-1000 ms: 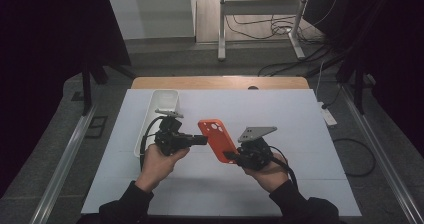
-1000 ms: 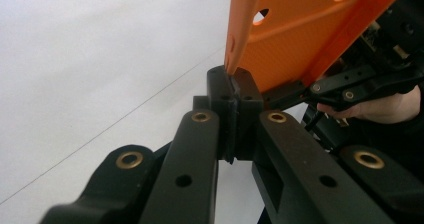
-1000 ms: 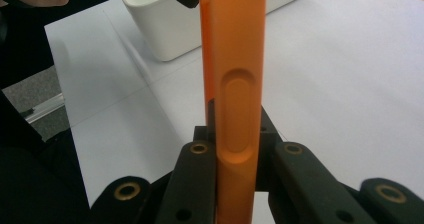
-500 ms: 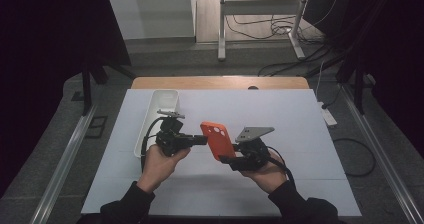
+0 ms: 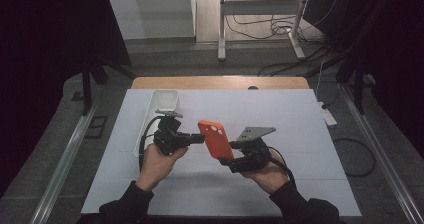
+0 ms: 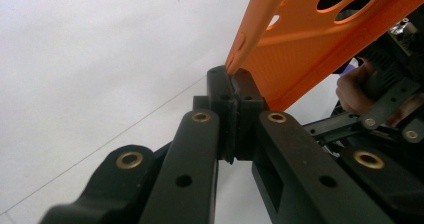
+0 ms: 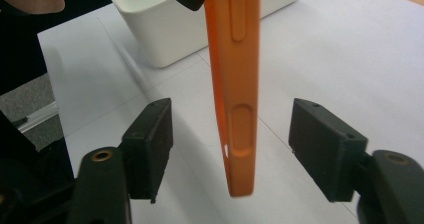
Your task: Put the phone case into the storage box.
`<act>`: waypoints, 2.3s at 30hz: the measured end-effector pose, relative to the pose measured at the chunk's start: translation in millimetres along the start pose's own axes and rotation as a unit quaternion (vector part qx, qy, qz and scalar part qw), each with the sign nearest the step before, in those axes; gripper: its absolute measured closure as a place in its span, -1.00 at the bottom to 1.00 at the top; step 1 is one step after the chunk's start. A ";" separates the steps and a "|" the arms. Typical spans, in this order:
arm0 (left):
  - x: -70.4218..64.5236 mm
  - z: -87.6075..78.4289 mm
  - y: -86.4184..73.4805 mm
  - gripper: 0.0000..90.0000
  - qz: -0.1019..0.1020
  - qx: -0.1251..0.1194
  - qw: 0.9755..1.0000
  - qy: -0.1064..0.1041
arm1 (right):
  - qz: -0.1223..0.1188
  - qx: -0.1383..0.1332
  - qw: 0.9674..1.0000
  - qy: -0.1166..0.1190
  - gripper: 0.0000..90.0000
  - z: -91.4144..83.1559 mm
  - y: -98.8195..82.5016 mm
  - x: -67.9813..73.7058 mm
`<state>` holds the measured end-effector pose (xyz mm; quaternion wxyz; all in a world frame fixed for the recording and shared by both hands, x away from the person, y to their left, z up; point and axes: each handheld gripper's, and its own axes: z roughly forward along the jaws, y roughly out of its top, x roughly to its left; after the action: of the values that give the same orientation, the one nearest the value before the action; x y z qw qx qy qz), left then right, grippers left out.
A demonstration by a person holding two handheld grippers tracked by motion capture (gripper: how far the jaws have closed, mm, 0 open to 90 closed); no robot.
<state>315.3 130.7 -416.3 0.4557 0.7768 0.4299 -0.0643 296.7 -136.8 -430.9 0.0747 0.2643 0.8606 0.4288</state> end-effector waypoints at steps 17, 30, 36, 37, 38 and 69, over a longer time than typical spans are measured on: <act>6.6 -5.0 1.5 0.98 0.022 0.004 0.999 0.025 | 0.019 0.018 1.000 -0.007 -0.55 -10.9 -10.8 -8.1; 16.5 -14.0 6.3 0.98 0.028 0.008 0.999 0.039 | 0.038 0.021 0.999 -0.011 -0.65 -26.8 -21.9 -13.2; 20.2 -17.3 7.3 0.98 0.027 0.013 0.999 0.045 | 0.050 0.025 0.998 -0.016 -0.76 -32.9 -27.9 -15.6; 21.1 -17.4 7.2 0.98 0.026 0.012 0.999 0.044 | 0.052 0.025 0.998 -0.018 -0.80 -34.3 -29.4 -16.3; 22.0 -17.7 7.3 0.98 0.025 0.014 0.999 0.046 | 0.053 0.026 0.998 -0.020 -0.82 -35.6 -30.8 -16.7; 37.8 -32.9 13.2 0.98 0.010 0.001 0.998 0.060 | 0.073 0.018 0.995 -0.070 -1.00 -79.9 -70.4 -30.5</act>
<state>338.8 176.0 -407.4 0.4292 0.7838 0.4487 -0.0133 266.7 -243.1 -439.0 0.0982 0.3572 0.8395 0.3976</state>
